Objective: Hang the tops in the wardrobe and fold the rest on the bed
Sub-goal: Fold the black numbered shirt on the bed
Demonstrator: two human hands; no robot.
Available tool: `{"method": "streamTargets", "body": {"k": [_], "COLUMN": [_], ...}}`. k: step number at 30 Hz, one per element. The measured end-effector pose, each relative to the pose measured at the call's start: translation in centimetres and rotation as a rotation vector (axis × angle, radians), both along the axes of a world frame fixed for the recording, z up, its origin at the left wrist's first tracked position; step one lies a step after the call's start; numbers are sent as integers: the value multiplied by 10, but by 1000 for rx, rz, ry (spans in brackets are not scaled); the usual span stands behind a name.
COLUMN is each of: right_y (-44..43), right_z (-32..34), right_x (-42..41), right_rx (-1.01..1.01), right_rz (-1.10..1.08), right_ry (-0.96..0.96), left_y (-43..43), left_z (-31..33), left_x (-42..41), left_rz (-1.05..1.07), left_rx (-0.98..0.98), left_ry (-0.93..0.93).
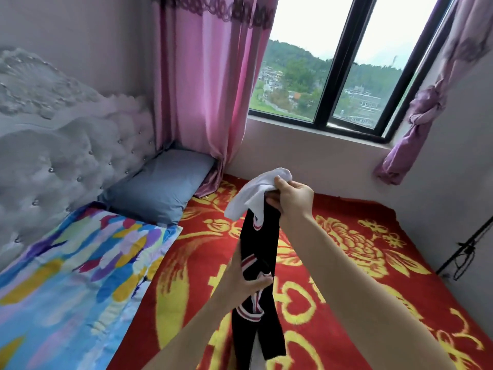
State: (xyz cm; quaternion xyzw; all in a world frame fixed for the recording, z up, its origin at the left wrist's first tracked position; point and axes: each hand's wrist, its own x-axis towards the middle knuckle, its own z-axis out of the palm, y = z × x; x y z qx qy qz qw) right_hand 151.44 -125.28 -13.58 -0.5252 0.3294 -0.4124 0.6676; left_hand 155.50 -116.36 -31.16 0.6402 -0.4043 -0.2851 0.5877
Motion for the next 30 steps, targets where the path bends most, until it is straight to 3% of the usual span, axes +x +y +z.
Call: {"method": "streamTargets", "body": {"k": [5,9,11,14,17,19,23,26,30], "right_y": [7,-11,-31,-64,-83,-78,-50,-36,-25], "right_z": [37,37,25,-10,-53,-74,-106,-133,-159], "right_x": [8,-5,-19,-48,-66,-63,-43,-30,-20], "right_rx": [-29,-23,38,220,328,267,-71,-99,-112], "right_rz": [-140,-263,-367,-519,-532,-413,25,316,529], "right_ry": [-212,-294,-312,-241,-57,134,605,730,794], "left_y": [-13,-8,-7,-5,-8,-9,-17,-15,10], "left_z": [-3,-6,-10,-4,11,32,35,28,51], "left_x": [19,49,71,93,102,101,94,96,97], "left_rz": [344,378,325,293,301,194,-82,-198,-325], "left_rx": [162,-80,-83,-29,-69,-78,54,-4,-18], "left_ry": [-234,-281,-289,-324,-393,-524,-739,-689,-539]}}
